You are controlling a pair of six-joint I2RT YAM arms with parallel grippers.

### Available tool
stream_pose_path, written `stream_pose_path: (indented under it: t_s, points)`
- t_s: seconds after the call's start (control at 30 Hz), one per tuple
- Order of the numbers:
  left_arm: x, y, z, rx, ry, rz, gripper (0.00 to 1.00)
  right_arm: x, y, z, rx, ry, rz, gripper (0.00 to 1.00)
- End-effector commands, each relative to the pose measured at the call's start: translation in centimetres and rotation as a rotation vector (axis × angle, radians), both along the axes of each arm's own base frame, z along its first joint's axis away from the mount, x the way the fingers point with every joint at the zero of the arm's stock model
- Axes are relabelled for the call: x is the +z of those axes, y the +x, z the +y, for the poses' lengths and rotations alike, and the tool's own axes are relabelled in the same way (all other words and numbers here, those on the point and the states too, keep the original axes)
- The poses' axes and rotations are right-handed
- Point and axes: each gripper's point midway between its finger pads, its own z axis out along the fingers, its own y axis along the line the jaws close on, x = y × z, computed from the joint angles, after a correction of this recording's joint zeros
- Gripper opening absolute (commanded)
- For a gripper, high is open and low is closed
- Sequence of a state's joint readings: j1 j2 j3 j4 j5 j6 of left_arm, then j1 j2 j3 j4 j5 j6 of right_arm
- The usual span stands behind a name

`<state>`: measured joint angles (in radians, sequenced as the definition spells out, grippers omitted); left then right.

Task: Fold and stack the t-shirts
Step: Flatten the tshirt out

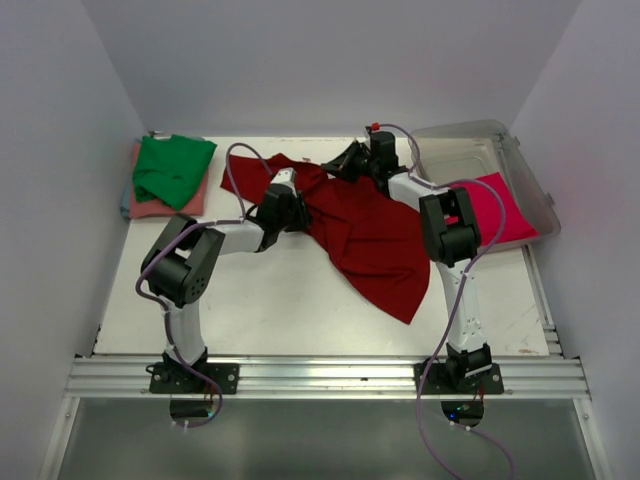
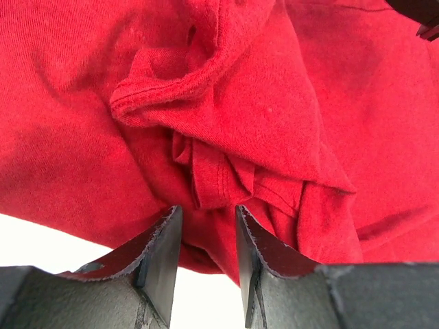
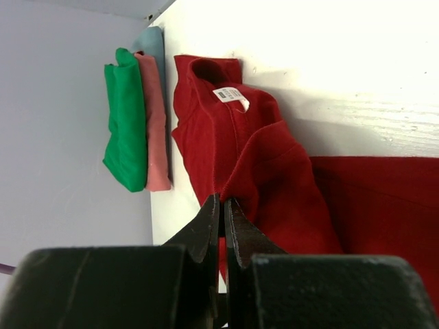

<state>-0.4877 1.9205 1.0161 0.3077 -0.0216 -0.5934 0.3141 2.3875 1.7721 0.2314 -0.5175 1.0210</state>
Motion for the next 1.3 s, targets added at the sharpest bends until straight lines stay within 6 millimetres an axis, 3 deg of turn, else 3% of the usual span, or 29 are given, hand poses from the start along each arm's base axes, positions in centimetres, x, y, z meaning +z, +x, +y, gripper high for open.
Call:
stream_pose_path:
  t_s: [0.0, 0.1, 0.27, 0.37, 0.4, 0.77, 0.97, 1.17, 1.27]
  points:
    - [3.3, 1.8, -1.3, 0.002, -0.053, -0.078, 0.41, 0.5, 0.1, -0.6, 0.012, -0.003, -0.025, 0.0]
    - [3.0, 2.0, -1.5, 0.004, -0.06, -0.078, 0.4, 0.3, 0.0, -0.8, 0.015, -0.011, -0.025, 0.0]
    - [5.2, 1.8, -1.3, 0.009, -0.078, -0.129, 0.4, 0.2, 0.2, -1.3, 0.013, -0.011, -0.025, 0.0]
    - [5.3, 2.5, -1.3, 0.011, -0.051, -0.122, 0.41, -0.1, 0.1, -1.3, 0.016, -0.007, -0.019, 0.0]
    - [4.3, 2.6, -1.3, 0.013, -0.037, -0.102, 0.41, 0.0, 0.2, -1.3, 0.015, -0.006, -0.021, 0.0]
    - [1.4, 3.5, -1.5, 0.026, -0.014, -0.064, 0.4, -0.5, 0.3, -1.6, 0.014, -0.007, -0.014, 0.0]
    - [1.3, 3.3, -0.7, 0.06, 0.015, -0.04, 0.4, -0.8, 0.4, -2.3, 0.006, -0.006, -0.007, 0.0]
    - [2.6, 3.0, 0.0, 0.086, 0.022, -0.063, 0.39, -1.0, 0.5, -2.6, -0.001, 0.001, -0.003, 0.0]
    - [1.4, 3.2, 0.0, 0.083, 0.042, -0.037, 0.39, -1.0, 0.6, -2.5, -0.004, 0.007, -0.001, 0.0]
